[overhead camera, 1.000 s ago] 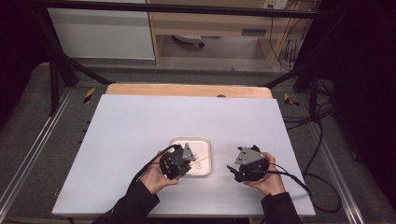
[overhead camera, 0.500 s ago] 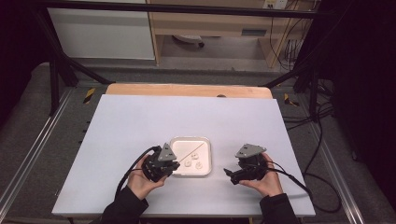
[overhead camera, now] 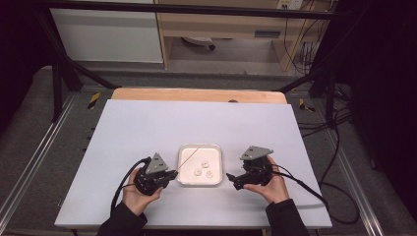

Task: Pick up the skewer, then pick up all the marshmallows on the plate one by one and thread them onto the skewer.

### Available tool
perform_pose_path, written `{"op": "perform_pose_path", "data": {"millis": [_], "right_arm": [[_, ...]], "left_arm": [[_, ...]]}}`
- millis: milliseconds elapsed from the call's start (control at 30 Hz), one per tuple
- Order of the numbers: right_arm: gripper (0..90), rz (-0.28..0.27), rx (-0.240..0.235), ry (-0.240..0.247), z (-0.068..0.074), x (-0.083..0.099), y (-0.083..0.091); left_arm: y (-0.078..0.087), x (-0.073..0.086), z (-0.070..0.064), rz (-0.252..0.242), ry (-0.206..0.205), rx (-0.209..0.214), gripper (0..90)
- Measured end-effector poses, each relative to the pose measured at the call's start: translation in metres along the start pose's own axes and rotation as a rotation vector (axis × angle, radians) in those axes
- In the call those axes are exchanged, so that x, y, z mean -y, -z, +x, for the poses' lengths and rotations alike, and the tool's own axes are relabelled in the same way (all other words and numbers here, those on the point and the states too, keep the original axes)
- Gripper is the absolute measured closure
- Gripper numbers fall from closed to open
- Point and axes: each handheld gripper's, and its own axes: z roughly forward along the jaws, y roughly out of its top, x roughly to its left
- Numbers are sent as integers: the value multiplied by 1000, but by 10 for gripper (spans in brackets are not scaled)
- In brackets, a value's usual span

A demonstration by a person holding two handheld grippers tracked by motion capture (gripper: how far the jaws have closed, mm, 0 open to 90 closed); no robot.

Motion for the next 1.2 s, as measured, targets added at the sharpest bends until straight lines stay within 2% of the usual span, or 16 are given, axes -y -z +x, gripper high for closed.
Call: {"op": "perform_pose_path", "data": {"millis": [400,800,933,1033,1200], "right_arm": [[25,-44,-47,-50,10,-28,-26],[44,-65,-62,-89,13,-39,-50],[71,-39,-55,-80,15,-42,-59],[138,-45,-84,-82,17,-45,-68],[207,-20,-95,-70,15,-43,-77]], "left_arm": [[7,12,9,-30,34,-11,881],[8,17,11,-35,40,-10,882],[8,17,10,-38,42,-7,881],[7,17,10,-40,43,-6,881],[6,16,10,-37,44,-4,881]]}}
